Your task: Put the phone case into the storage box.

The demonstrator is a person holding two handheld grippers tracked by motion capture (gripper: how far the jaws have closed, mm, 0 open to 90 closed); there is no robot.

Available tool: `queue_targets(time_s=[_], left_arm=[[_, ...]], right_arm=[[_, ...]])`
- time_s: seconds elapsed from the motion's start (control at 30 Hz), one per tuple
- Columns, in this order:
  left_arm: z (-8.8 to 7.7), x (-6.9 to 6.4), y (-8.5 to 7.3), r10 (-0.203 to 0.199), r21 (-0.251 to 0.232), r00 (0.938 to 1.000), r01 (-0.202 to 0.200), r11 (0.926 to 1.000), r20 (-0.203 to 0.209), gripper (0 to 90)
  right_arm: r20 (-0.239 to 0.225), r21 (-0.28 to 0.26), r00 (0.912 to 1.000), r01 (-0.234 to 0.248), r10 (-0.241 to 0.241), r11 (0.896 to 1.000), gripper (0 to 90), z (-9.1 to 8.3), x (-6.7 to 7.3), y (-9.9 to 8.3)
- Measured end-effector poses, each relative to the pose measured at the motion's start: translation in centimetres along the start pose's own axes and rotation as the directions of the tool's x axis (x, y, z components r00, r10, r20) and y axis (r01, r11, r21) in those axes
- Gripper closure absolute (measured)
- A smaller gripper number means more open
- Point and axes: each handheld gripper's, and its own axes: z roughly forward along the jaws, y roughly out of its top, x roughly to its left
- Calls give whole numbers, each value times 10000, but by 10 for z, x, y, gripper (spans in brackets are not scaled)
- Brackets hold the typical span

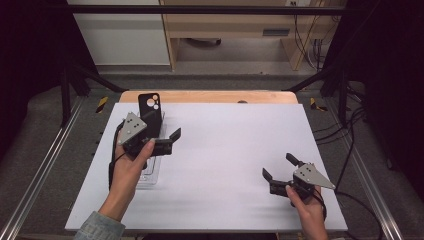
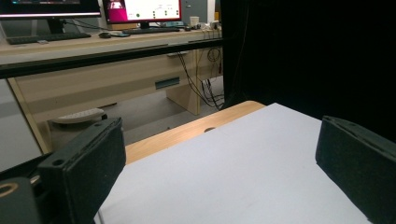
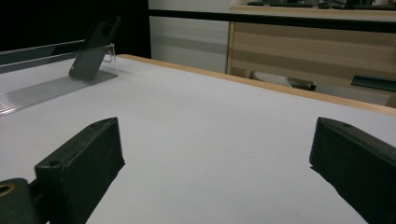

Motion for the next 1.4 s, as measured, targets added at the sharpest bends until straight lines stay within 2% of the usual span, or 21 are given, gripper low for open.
queue_targets(time_s=[0.37, 0.47, 0.8, 0.93, 1.4], left_arm=[[-30, 19, -4, -161, -61, 9992, 159, 9999, -364, 17], [-39, 25, -7, -36, -16, 9985, 36, 10000, -549, 17], [-62, 40, -15, -45, -2, 9962, 45, 10000, -870, 17], [-68, 44, -15, 43, -6, 9953, -44, 10000, -964, 17], [-85, 64, -23, -133, -78, 9900, 123, 9999, -1407, 17]], right_arm=[[112, 124, 9995, 300, -302, 9995, 35, 1, 1, -1], [178, 77, 9993, 340, -342, 9994, 37, 0, 1, -1], [317, 123, 9989, 338, -342, 9994, 38, -1, 0, -3], [294, 155, 9989, 360, -365, 9992, 37, 0, 0, -3], [223, 112, 9989, 408, -410, 9991, 37, 0, 1, -3]])
